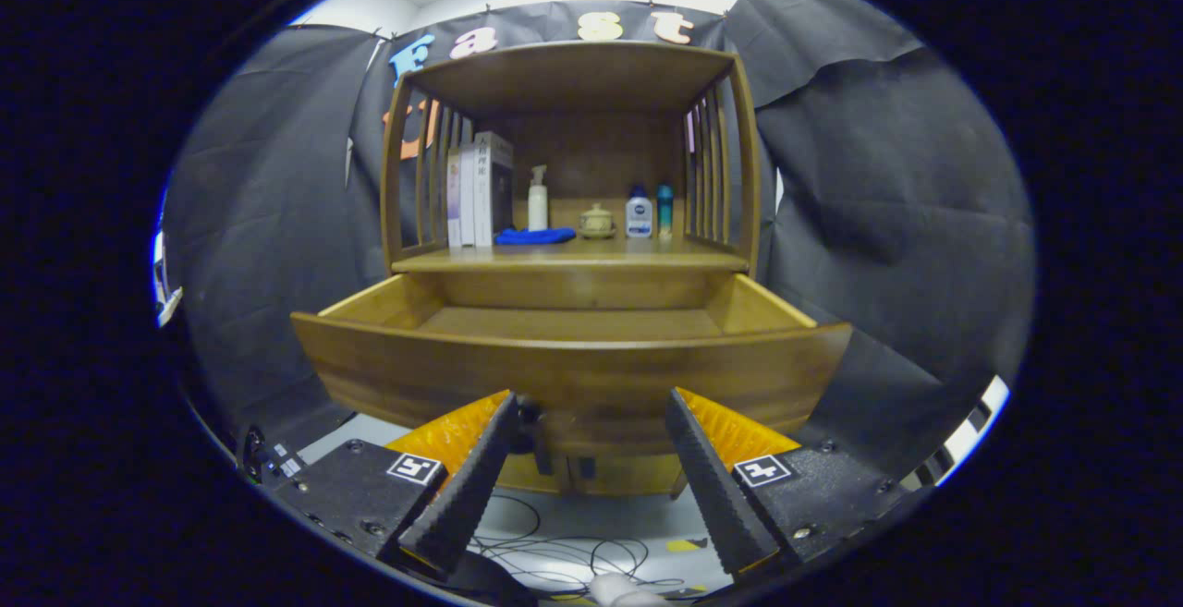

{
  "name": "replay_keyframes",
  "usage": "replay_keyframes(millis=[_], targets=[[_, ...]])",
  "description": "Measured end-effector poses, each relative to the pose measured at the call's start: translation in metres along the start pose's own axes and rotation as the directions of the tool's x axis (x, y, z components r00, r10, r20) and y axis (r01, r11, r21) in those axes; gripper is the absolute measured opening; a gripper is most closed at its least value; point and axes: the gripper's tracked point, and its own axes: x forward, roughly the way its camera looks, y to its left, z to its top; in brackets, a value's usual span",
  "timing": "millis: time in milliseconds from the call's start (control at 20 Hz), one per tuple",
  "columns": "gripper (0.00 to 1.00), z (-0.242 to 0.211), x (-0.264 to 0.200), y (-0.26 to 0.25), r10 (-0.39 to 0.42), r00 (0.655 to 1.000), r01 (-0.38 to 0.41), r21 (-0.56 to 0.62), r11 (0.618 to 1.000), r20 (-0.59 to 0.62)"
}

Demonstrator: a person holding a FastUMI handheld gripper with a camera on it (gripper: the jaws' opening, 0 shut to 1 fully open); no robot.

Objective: Pull open the drawer, take out the items inside it, and place them on the countertop above the cabinet.

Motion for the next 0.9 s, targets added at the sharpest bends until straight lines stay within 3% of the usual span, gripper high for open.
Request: replay_keyframes(millis=[150,450,700,900], targets=[[1.0,0.052,0.011,-0.012,-0.011,0.998,0.01,0.011,1.0,0.059],[1.0,0.131,0.064,-0.007,-0.015,0.999,0.014,0.017,1.0,0.052],[1.0,0.141,0.122,0.01,0.002,0.995,0.0,0.015,1.0,-0.097],[1.0,0.111,0.169,0.028,0.044,0.949,-0.029,0.05,0.998,-0.311]])
